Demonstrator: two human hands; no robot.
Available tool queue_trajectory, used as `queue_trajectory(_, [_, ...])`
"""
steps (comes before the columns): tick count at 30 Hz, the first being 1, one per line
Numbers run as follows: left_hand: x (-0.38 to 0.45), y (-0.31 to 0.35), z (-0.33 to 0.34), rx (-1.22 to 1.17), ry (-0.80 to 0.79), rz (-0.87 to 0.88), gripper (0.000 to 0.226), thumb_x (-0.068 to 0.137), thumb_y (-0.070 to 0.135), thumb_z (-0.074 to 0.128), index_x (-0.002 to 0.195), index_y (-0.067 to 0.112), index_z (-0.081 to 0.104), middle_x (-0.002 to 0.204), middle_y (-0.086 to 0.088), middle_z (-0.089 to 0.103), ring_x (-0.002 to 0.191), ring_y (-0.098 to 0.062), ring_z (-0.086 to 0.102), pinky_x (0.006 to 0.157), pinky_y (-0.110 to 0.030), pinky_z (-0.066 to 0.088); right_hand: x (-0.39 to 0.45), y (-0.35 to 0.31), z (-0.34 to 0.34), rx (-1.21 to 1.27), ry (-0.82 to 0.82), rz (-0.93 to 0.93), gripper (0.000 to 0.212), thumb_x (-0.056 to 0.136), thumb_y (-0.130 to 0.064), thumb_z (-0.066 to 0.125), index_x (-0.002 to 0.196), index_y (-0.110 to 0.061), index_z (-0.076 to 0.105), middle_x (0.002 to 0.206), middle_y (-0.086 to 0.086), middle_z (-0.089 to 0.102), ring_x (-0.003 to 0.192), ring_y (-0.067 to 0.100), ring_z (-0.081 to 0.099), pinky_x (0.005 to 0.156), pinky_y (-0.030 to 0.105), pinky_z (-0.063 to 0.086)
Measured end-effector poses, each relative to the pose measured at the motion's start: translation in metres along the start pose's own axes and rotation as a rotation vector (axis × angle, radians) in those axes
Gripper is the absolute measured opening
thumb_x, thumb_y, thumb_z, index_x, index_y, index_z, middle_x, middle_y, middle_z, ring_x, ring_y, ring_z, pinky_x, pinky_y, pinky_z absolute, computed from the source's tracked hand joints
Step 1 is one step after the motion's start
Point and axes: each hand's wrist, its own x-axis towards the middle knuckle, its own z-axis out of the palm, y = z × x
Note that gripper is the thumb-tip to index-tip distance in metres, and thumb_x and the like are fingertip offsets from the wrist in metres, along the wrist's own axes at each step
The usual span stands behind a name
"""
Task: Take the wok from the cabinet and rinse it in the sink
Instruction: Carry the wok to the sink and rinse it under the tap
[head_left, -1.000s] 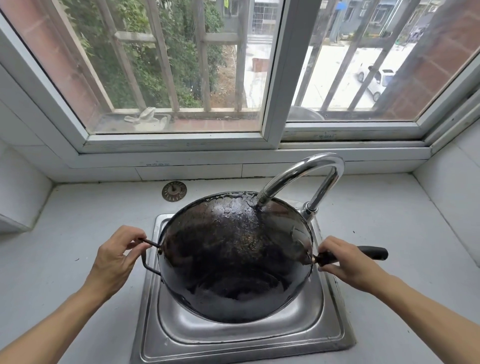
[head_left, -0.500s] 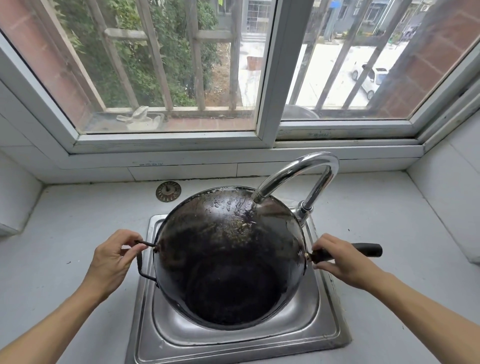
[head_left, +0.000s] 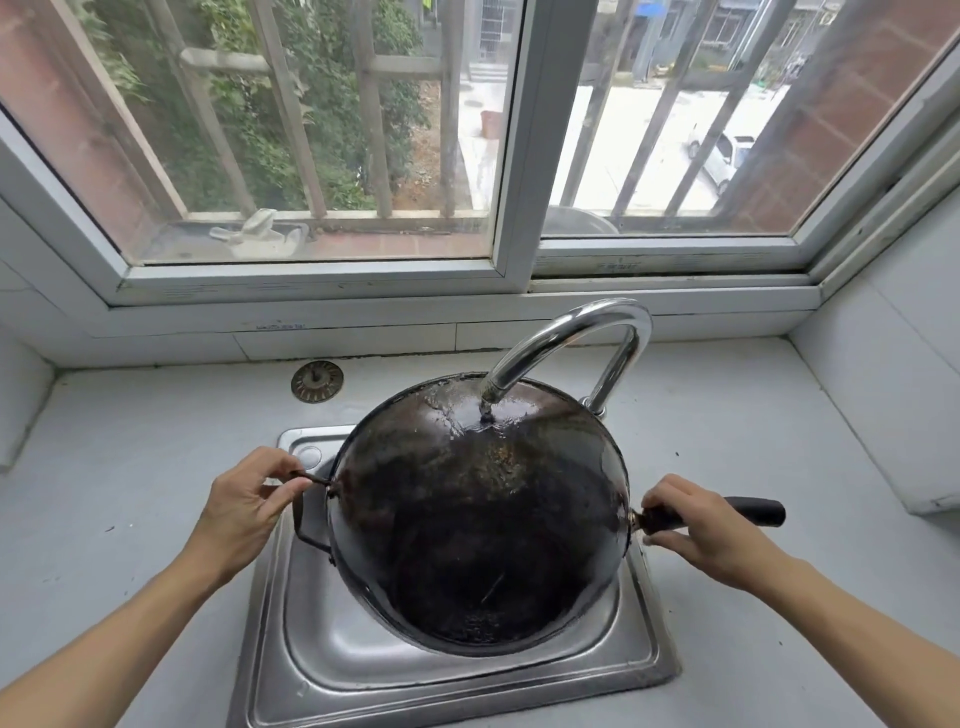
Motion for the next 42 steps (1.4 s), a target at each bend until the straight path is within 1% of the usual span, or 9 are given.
queue_trajectory(6, [0.016,0.012,0.004,0.022,-0.041,0.061,0.013,0.082,0.010,0.073,0.085,0.020,0.066,0.087,0.005,0.062,0.078,-0.015,0.062,0.070,-0.032,0.054,-0.017,0.007,0.005,0.015,0.032,0.027,0.032,0.077,-0.023,0.080,0.091,-0.031,0.052,0.092,-0.018,0.052,0.083,0.010,0.056,0.073,0.025,0.046])
queue_trajectory(12, [0.029,0.028,0.011,0.061,-0.072,0.110,0.018,0.083,0.007,0.074,0.083,0.022,0.064,0.086,0.007,0.061,0.080,-0.016,0.060,0.068,-0.020,0.052,-0.028,0.013,0.001,0.003,0.080,0.040,0.036,0.074,-0.017,0.083,0.091,-0.030,0.054,0.090,-0.020,0.052,0.082,0.007,0.055,0.072,0.021,0.044])
queue_trajectory(17, [0.038,0.035,0.016,0.071,-0.106,0.119,0.010,0.084,0.010,0.073,0.086,0.016,0.065,0.083,0.001,0.063,0.081,-0.018,0.062,0.072,-0.030,0.054,-0.039,0.016,0.002,0.001,0.106,0.075,0.037,0.072,-0.017,0.084,0.090,-0.031,0.055,0.091,-0.019,0.054,0.082,0.005,0.057,0.072,0.019,0.045])
queue_trajectory(23, [0.045,0.047,0.021,0.076,-0.128,0.117,0.010,0.085,0.009,0.073,0.086,0.017,0.066,0.083,-0.001,0.063,0.082,-0.018,0.059,0.073,-0.034,0.053,-0.050,0.018,0.006,-0.011,0.122,0.099,0.042,0.068,-0.014,0.086,0.089,-0.032,0.055,0.089,-0.017,0.055,0.080,0.004,0.057,0.069,0.016,0.043])
queue_trajectory(26, [0.049,0.049,0.020,0.080,-0.147,0.127,0.009,0.086,0.014,0.073,0.087,0.019,0.065,0.084,0.000,0.061,0.080,-0.019,0.059,0.075,-0.037,0.055,-0.051,0.018,0.006,-0.025,0.127,0.103,0.044,0.066,-0.013,0.087,0.090,-0.032,0.055,0.086,-0.018,0.056,0.079,0.003,0.057,0.069,0.015,0.042])
queue_trajectory(31, [0.050,0.052,0.017,0.088,-0.154,0.133,0.009,0.086,0.017,0.073,0.088,0.020,0.064,0.084,0.002,0.059,0.081,-0.018,0.058,0.076,-0.036,0.057,-0.051,0.017,0.005,-0.032,0.133,0.104,0.045,0.066,-0.012,0.087,0.091,-0.031,0.055,0.087,-0.019,0.056,0.080,0.002,0.057,0.070,0.013,0.042])
queue_trajectory(34, [0.045,0.051,0.014,0.091,-0.146,0.128,0.009,0.085,0.015,0.073,0.087,0.017,0.064,0.084,0.001,0.061,0.082,-0.018,0.059,0.076,-0.035,0.056,-0.049,0.014,0.004,-0.017,0.132,0.099,0.042,0.067,-0.013,0.087,0.089,-0.030,0.056,0.087,-0.018,0.056,0.080,0.003,0.058,0.069,0.014,0.043])
queue_trajectory(39, [0.031,0.035,0.002,0.101,-0.122,0.124,0.010,0.085,0.012,0.072,0.086,0.017,0.063,0.083,0.002,0.062,0.082,-0.015,0.060,0.072,-0.033,0.054,-0.033,0.004,0.000,0.000,0.112,0.052,0.040,0.071,-0.015,0.084,0.089,-0.032,0.053,0.089,-0.019,0.054,0.081,0.006,0.059,0.071,0.021,0.048])
queue_trajectory(42, [0.022,0.023,-0.009,0.090,-0.092,0.090,0.012,0.083,0.012,0.072,0.084,0.020,0.063,0.082,0.001,0.064,0.080,-0.018,0.063,0.071,-0.033,0.055,-0.018,-0.004,-0.001,0.004,0.096,0.015,0.041,0.072,-0.016,0.084,0.090,-0.033,0.051,0.088,-0.019,0.053,0.081,0.008,0.056,0.071,0.025,0.047])
